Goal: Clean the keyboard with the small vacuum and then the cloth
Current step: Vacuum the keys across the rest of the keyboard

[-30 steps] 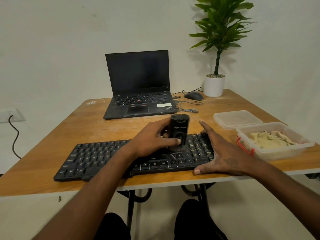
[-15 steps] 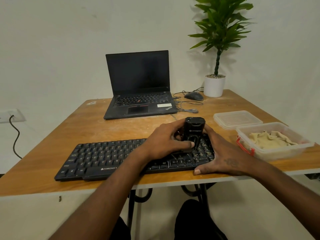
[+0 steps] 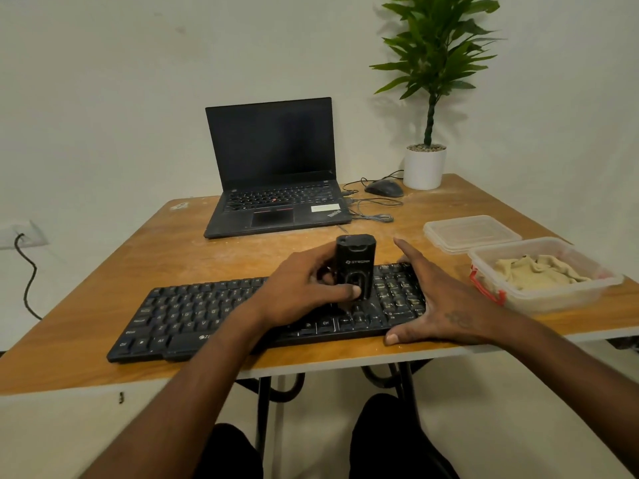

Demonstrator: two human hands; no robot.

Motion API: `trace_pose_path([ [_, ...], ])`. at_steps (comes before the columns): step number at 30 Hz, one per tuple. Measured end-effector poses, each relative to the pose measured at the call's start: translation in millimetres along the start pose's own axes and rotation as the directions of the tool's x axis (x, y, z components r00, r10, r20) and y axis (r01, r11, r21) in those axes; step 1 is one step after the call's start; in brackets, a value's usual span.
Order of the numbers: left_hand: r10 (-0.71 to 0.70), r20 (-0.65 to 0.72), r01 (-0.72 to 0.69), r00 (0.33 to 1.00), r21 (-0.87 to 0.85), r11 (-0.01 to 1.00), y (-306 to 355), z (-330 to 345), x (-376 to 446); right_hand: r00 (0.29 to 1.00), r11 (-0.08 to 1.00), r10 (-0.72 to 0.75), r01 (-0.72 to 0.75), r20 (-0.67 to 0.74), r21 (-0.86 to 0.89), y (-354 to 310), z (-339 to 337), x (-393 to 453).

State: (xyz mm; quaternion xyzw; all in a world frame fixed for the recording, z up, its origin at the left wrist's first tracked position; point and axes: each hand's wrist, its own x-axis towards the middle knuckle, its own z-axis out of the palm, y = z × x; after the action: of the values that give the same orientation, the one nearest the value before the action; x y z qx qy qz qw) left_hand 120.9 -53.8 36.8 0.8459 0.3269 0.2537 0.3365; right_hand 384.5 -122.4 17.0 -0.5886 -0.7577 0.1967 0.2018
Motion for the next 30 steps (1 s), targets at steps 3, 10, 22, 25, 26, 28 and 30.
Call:
trace_pose_path([
  [3,0.026,-0.004,-0.026,1.0,0.011,1.0,10.4,17.1,9.9,1.0,1.0,-0.02,0.02,-0.013,0.014,-0.4,0.5,1.6],
  [10,0.012,-0.001,-0.012,1.0,0.0,1.0,7.2,9.5,3.5,1.0,1.0,-0.018,0.018,-0.004,0.016,1.8,0.4,1.5],
  [22,0.014,-0.013,-0.014,1.0,-0.047,0.999,7.7,14.3,-10.3,1.0,1.0,0.0,0.0,-0.002,0.008,1.7,0.3,0.2],
  [25,0.052,-0.004,-0.052,0.999,-0.011,0.999,16.2,24.5,-7.5,1.0,0.999,-0.025,0.025,-0.009,0.027,2.5,0.1,1.0],
  [26,0.057,0.001,-0.057,0.998,0.004,0.998,18.1,24.8,-8.0,1.0,0.999,-0.03,0.03,-0.006,0.031,2.8,0.0,0.7],
  [28,0.051,0.009,-0.051,0.999,0.021,0.998,19.2,20.7,-11.6,1.0,0.999,-0.023,0.023,0.002,0.031,2.7,-0.3,0.4],
  [30,0.035,0.019,-0.036,0.999,0.029,0.999,16.9,11.7,-19.0,1.0,1.0,-0.008,0.008,0.008,0.024,2.2,-0.3,0.2],
])
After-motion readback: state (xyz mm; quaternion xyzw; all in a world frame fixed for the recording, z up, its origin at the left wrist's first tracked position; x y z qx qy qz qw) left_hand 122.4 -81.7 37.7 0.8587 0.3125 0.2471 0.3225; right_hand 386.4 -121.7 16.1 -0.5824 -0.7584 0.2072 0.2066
